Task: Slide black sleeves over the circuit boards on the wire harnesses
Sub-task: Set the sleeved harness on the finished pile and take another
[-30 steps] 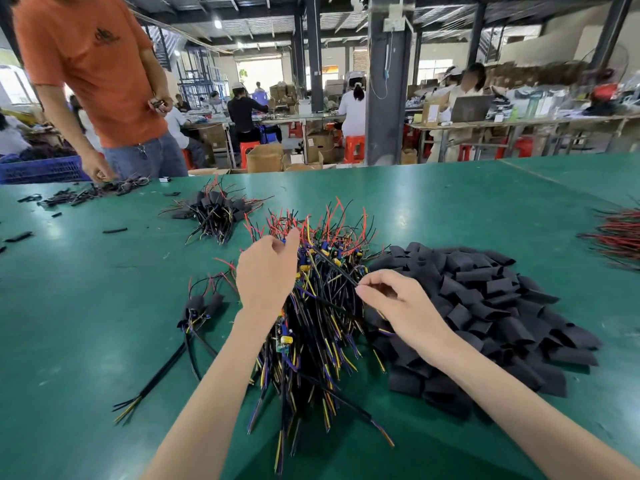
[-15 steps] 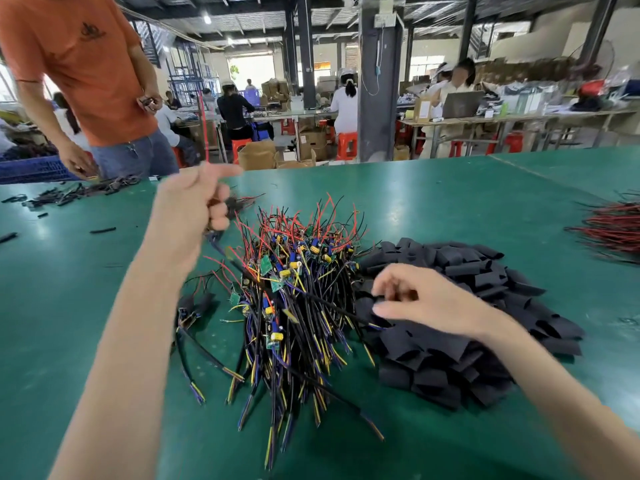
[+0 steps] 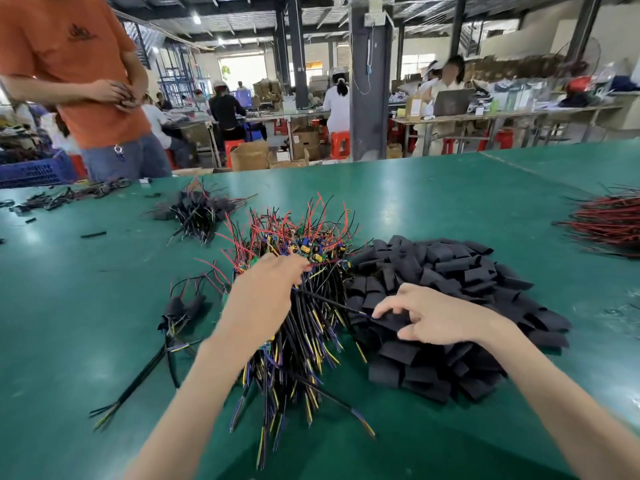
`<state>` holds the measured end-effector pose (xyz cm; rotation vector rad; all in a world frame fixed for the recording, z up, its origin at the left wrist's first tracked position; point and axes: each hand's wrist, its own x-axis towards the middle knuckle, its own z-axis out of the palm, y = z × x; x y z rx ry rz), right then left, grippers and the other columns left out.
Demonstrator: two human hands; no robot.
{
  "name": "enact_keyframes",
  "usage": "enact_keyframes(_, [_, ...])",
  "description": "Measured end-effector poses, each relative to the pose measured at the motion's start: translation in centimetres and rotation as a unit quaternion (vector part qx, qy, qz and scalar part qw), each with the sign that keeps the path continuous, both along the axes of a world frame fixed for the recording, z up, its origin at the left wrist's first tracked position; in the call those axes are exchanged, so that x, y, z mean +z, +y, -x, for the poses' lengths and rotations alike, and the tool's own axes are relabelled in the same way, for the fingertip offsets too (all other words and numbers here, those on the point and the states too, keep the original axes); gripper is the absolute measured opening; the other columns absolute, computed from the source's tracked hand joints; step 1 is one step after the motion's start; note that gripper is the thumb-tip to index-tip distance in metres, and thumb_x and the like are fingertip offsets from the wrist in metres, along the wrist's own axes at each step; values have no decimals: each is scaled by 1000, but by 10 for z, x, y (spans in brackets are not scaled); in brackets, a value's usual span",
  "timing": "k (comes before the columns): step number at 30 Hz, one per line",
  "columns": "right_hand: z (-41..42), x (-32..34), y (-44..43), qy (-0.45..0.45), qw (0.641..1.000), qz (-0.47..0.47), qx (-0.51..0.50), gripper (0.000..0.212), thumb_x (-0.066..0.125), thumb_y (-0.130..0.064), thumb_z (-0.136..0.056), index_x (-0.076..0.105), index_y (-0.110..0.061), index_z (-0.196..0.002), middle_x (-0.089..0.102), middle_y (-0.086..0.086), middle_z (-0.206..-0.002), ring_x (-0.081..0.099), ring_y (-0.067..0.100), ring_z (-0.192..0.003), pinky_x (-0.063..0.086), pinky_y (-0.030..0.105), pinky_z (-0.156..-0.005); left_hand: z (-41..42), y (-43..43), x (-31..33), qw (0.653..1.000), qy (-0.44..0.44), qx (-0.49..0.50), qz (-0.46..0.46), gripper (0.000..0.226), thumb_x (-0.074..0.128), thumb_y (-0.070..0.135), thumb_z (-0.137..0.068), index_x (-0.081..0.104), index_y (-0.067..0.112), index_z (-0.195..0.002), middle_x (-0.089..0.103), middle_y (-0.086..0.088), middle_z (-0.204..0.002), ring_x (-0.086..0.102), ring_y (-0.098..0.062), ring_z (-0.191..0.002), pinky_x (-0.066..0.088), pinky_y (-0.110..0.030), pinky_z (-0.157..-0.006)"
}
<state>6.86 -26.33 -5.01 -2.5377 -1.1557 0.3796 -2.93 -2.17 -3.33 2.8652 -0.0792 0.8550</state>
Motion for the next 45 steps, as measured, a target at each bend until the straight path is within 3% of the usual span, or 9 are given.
enact_keyframes(2, [-2,0,-1,-8,1000,6,-10,47,52,-2,-82,56,-39,-112,44,3,-103,45,3,-75,32,22,-71,-2,-5,-15,1000,3,-27,-15,41,49,-7,-89,58,13,-124,60,-2,-112,54,-21,-106,47,-35,-91])
enact_keyframes(6, [1,-5,1,-48,998,-1,-42,21,66,-33,-82,54,-39,-98,47,-2,-96,48,14,-87,34,27,-74,4,-12,-24,999,-19,-33,-4,49,57,-17,-77,64,8,-118,60,-7,-102,61,-27,-86,54,-39,-77])
enact_keyframes(9, [2,-10,3,-135,989,-6,-58,22,66,-36,-81,47,-34,-92,53,-4,-94,48,18,-92,40,32,-79,9,-17,-27,997,-50,-60,16,38,64,-11,-80,68,7,-113,61,-7,-92,62,-25,-77,53,-34,-72])
enact_keyframes(12, [-1,-4,-1,-151,986,-30,-67,26,64,-37,-85,47,-29,-103,58,-6,-100,47,13,-88,40,31,-83,12,-20,-29,993,-81,-75,43,18,59,8,-90,70,10,-104,60,-1,-86,60,-17,-74,44,-21,-73])
enact_keyframes(17, [-9,11,-15,-142,986,-43,-72,40,54,-22,-94,44,-19,-132,49,1,-117,40,18,-111,31,32,-96,13,-21,-31,990,-103,-49,87,18,52,19,-93,69,15,-98,55,3,-83,50,-10,-71,38,-16,-68])
enact_keyframes(21, [-7,16,-14,-97,987,-117,-56,35,44,-8,-97,47,-16,-132,39,-2,-110,41,5,-91,26,15,-77,12,-22,-31,988,-104,-52,104,18,52,19,-94,68,14,-99,53,4,-84,48,-10,-66,41,-22,-62])
enact_keyframes(28, [-11,13,-23,-182,972,2,-148,40,42,0,-94,42,-17,-131,36,1,-113,35,8,-78,33,29,-73,13,-24,-32,989,-90,-45,111,13,57,12,-94,68,12,-101,50,6,-83,39,-9,-62,31,-15,-61])
enact_keyframes(33, [-3,19,-12,-79,979,-178,-62,31,40,-8,-98,43,-17,-128,38,-6,-114,41,6,-103,28,20,-89,14,-24,-32,988,-91,-50,115,13,57,12,-94,68,13,-102,49,7,-84,43,-12,-61,30,-16,-59])
enact_keyframes(45, [16,9,9,-66,975,-212,-5,34,40,-4,-98,43,-16,-129,41,-4,-118,39,5,-110,24,12,-93,14,-24,-33,986,-98,-75,114,20,51,20,-94,68,15,-103,48,5,-81,45,-12,-62,40,-21,-58])
